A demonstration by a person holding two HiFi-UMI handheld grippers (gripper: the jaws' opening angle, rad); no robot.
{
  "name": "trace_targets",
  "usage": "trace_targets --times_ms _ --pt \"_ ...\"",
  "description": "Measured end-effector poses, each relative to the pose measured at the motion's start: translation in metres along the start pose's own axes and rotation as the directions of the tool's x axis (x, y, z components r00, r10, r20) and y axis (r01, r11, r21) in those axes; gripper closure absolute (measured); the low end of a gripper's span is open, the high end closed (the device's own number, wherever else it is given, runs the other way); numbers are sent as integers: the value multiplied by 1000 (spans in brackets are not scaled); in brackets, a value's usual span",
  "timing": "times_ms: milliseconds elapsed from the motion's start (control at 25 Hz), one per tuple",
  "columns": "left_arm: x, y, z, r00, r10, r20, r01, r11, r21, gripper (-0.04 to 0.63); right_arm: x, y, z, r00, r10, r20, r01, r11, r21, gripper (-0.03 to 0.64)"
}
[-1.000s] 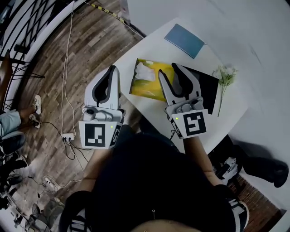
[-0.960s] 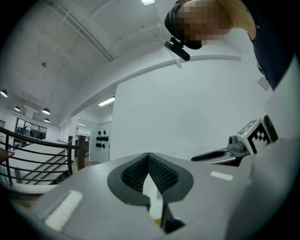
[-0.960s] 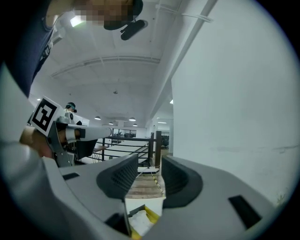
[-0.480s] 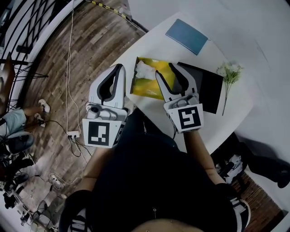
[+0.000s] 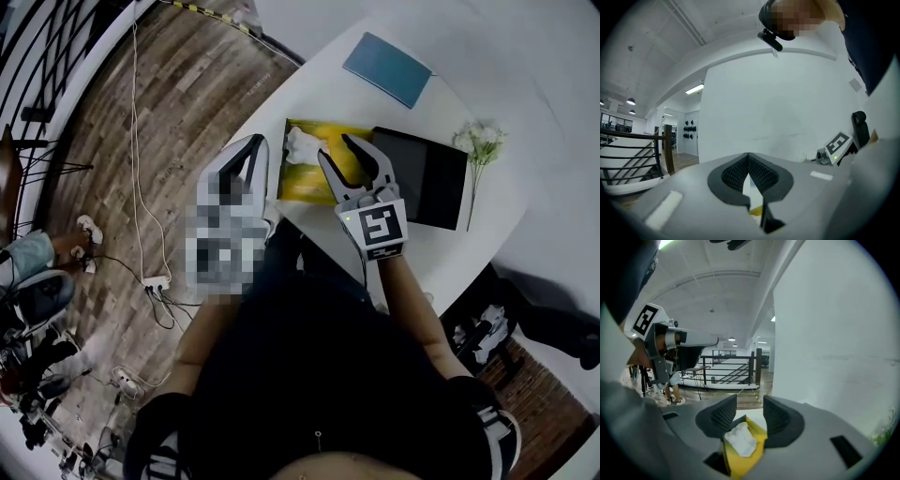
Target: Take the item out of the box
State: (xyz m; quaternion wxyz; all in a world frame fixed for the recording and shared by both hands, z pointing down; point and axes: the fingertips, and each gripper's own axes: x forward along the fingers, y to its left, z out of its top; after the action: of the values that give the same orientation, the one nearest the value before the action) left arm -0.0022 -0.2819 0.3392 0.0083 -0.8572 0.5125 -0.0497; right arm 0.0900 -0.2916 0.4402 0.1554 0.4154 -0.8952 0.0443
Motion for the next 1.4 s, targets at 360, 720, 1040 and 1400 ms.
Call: trace_targets --times_ms 360,720,1040,1400 --pt "11 2 -56 989 -86 -120 85 996 -18 586 30 11 -47 989 14 -148 -14 1000 2 453" --pt "22 3 -91 977 -150 -149 147 989 -31 586 48 15 -93 946 38 -323 -51 998 -30 449" --pt "25 6 -115 966 -151 -212 149 989 -24 586 60 23 -126 884 61 -464 -113 990 -86 449" --pt "23 11 -132 957 -140 -253 136 990 -31 586 70 26 -153 829 66 -556 -138 986 -88 465"
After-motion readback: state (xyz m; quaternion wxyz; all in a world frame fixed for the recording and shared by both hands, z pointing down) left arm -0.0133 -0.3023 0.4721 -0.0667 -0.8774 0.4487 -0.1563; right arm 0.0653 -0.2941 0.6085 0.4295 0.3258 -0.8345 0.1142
